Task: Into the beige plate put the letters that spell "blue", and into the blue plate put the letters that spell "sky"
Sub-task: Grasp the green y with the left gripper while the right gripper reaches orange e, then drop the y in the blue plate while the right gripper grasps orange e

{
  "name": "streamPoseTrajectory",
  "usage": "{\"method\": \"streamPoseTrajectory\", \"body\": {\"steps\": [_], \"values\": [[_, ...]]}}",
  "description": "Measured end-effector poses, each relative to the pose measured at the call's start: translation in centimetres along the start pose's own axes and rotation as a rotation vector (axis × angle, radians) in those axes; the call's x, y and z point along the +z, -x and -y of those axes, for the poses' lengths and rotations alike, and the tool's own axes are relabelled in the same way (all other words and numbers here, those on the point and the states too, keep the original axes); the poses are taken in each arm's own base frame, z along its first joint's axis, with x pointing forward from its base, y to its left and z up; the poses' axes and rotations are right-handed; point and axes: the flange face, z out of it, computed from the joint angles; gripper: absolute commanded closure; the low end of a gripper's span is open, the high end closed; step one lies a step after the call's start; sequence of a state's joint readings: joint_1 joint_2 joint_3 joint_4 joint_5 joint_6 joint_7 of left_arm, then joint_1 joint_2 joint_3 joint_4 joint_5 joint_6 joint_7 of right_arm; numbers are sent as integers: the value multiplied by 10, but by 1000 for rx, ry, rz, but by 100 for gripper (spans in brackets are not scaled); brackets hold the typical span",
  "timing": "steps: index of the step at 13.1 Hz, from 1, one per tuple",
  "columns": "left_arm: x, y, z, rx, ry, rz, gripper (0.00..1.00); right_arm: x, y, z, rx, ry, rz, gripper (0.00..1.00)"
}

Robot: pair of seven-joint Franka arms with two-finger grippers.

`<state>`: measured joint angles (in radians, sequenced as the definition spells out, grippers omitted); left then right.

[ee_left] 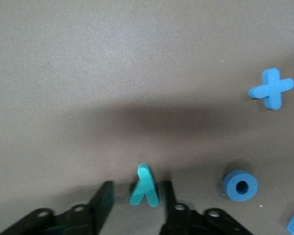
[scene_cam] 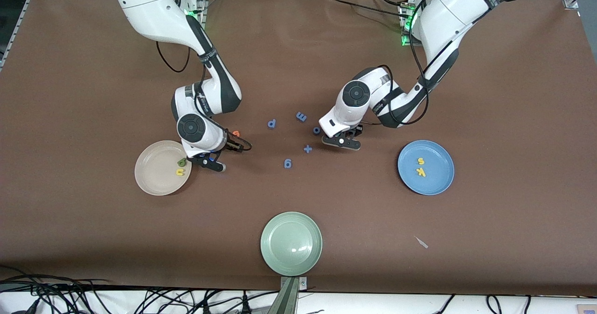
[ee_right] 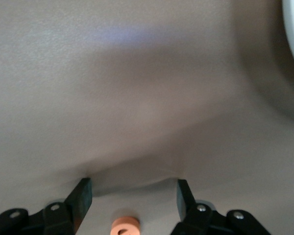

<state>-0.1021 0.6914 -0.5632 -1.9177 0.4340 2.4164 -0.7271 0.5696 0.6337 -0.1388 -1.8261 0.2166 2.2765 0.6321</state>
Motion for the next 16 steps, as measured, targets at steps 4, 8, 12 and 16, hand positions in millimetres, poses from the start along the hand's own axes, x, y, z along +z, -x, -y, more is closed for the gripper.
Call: {"method": "streamPoseTrajectory", "body": {"steps": [4,8,12,16], "values": [[-4,-5,9,-15,-2,-6,99,0,10,3,-10,1,16,22],[-50,-20,42,27,-110,19,99,1,24,-3,-4,0,41,22],[-105,-44,132,163,-184,54,99,4,33,-5,-4,0,48,22],[-105,-56,225,237,-160,94,97,5,36,-2,-5,-10,38,27]]}}
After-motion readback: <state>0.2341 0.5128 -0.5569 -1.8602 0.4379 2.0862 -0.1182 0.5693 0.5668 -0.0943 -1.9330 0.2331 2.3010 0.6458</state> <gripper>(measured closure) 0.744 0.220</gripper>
